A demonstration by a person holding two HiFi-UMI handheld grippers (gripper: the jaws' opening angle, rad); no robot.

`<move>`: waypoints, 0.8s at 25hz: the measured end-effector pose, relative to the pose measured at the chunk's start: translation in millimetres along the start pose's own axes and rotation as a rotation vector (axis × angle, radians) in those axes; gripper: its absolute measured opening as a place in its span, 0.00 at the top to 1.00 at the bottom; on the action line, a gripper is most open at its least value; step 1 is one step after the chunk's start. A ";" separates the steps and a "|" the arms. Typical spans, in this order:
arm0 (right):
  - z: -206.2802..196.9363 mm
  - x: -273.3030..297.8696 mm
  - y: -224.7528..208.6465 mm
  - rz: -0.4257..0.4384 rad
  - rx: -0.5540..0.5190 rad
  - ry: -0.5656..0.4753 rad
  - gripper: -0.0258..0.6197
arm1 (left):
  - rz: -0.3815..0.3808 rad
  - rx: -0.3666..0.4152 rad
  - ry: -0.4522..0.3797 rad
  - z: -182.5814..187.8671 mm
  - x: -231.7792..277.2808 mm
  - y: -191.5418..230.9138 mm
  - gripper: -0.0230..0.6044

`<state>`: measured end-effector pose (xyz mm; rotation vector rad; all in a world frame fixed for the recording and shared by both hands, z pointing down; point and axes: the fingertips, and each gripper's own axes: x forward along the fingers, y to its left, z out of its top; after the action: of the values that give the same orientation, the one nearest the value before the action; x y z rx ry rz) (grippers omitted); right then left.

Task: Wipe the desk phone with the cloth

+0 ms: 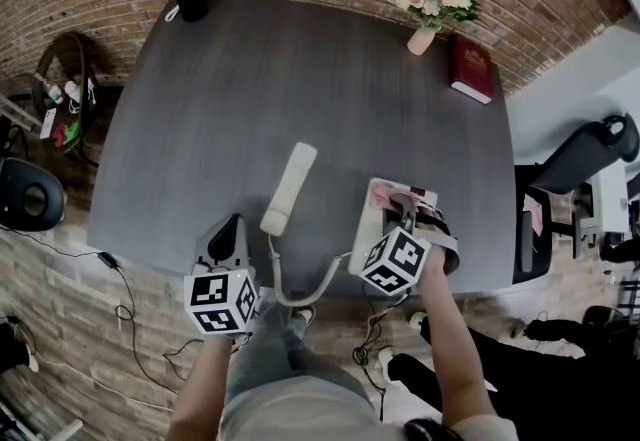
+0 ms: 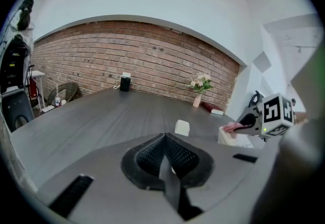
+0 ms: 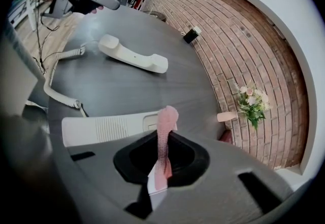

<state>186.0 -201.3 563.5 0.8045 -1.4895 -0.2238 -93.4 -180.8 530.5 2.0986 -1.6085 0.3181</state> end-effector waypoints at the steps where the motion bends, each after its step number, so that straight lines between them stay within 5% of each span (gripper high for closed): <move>1: -0.1 -0.5 1.3 0.002 0.000 0.002 0.92 | -0.001 0.000 0.000 -0.4 -0.5 -0.1 0.96; 20: -2.9 -14.2 34.8 0.048 -0.011 0.019 0.92 | -0.006 -0.003 0.012 -13.3 -17.1 3.7 0.96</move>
<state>175.3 -166.5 573.3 0.7592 -1.4870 -0.1882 -100.4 -160.5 534.9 2.0950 -1.5944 0.3248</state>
